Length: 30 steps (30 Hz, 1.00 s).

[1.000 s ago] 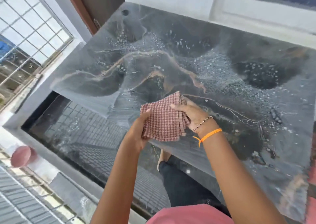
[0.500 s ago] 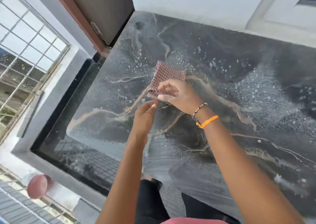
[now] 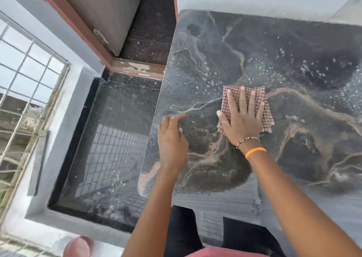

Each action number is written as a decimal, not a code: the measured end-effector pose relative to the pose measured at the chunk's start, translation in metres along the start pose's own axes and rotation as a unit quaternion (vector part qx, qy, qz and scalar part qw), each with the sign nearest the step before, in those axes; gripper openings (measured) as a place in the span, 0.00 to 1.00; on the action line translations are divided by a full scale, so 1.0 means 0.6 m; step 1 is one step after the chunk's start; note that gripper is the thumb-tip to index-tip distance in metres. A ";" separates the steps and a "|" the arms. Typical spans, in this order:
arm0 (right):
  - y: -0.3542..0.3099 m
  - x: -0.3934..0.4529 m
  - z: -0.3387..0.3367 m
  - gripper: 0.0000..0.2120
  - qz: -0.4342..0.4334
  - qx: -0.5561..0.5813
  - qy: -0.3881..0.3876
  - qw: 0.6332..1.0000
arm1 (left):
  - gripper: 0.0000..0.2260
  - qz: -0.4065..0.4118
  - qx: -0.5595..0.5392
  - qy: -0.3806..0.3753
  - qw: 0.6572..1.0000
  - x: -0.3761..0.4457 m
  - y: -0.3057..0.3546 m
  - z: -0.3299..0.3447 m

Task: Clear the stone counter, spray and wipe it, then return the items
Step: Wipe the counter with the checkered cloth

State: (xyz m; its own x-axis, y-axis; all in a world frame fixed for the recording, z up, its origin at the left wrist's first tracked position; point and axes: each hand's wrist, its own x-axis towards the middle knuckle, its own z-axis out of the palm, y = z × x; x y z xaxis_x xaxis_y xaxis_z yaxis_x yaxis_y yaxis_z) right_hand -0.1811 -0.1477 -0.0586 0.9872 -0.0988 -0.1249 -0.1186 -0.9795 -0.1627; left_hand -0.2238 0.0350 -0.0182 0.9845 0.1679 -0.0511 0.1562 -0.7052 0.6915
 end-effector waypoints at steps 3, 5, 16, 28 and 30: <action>-0.071 -0.026 0.016 0.31 -0.043 -0.017 0.002 0.999 | 0.24 -0.013 -0.044 0.041 0.998 0.011 -0.034 -0.029; -0.128 -0.035 0.027 0.31 -0.099 -0.027 -0.004 0.995 | 0.24 -0.011 -0.079 0.069 0.994 0.019 -0.050 -0.041; -0.191 0.163 0.008 0.29 -0.182 -0.002 -0.009 0.983 | 0.24 -0.051 -0.042 -0.002 0.998 0.063 -0.054 -0.026; -0.068 0.059 0.012 0.29 0.078 0.001 0.044 0.996 | 0.26 -0.020 0.037 -0.022 0.999 0.087 -0.041 0.020; -0.120 0.062 0.021 0.27 -0.024 -0.006 0.027 0.999 | 0.27 -0.028 0.022 -0.023 0.999 0.090 -0.039 0.019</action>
State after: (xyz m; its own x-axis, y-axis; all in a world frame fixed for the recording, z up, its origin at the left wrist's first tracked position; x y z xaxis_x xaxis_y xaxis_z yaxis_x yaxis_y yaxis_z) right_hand -0.1374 -0.0785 -0.0638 0.9961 -0.0603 -0.0651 -0.0698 -0.9854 -0.1555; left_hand -0.1734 0.0525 -0.0452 0.9768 0.1757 -0.1226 0.2126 -0.7258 0.6542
